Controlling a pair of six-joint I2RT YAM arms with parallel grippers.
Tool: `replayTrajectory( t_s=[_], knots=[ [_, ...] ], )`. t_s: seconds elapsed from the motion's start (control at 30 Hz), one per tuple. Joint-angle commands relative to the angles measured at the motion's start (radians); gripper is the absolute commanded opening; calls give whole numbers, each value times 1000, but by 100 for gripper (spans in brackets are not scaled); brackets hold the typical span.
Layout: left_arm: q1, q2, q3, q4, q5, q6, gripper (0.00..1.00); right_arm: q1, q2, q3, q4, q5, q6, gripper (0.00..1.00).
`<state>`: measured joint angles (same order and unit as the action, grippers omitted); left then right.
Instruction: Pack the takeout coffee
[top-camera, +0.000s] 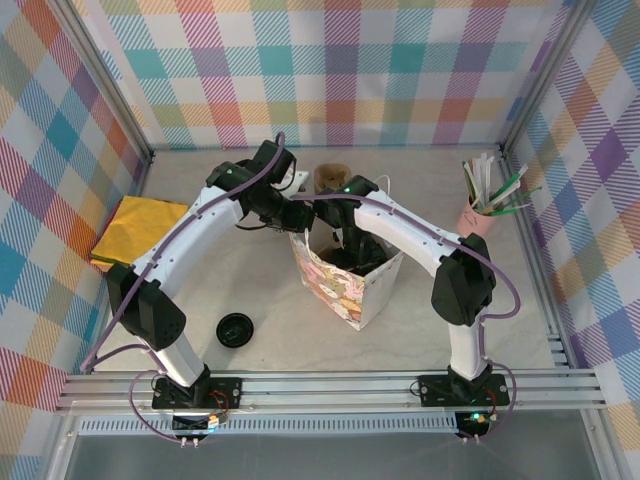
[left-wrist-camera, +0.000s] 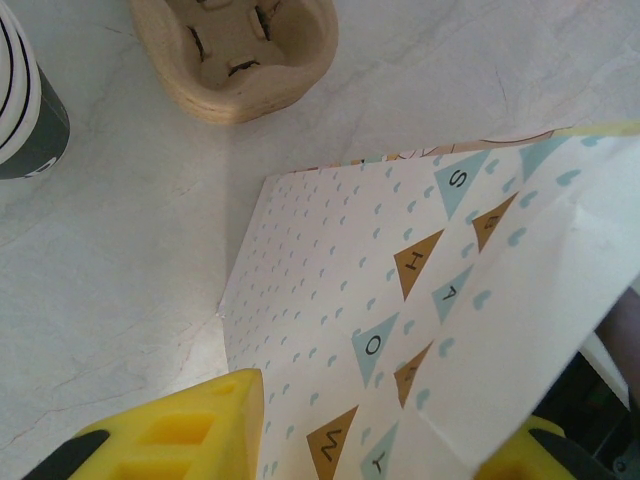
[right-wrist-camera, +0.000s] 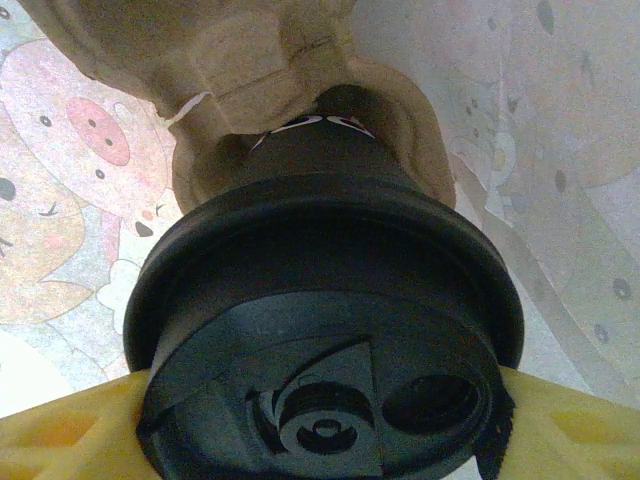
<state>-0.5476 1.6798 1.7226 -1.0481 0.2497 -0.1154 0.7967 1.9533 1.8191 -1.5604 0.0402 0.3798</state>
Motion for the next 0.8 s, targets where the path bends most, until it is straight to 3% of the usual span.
replayTrajectory(
  t_s=[0.0,0.77],
  knots=[
    [-9,-31,-8,-18,17,-1,33,-4,-7,-9,-14,-23,4,71],
    [-9,-29,-4,-20,19,0,33,-4,1,-37,15,-31,4,71]
  ],
)
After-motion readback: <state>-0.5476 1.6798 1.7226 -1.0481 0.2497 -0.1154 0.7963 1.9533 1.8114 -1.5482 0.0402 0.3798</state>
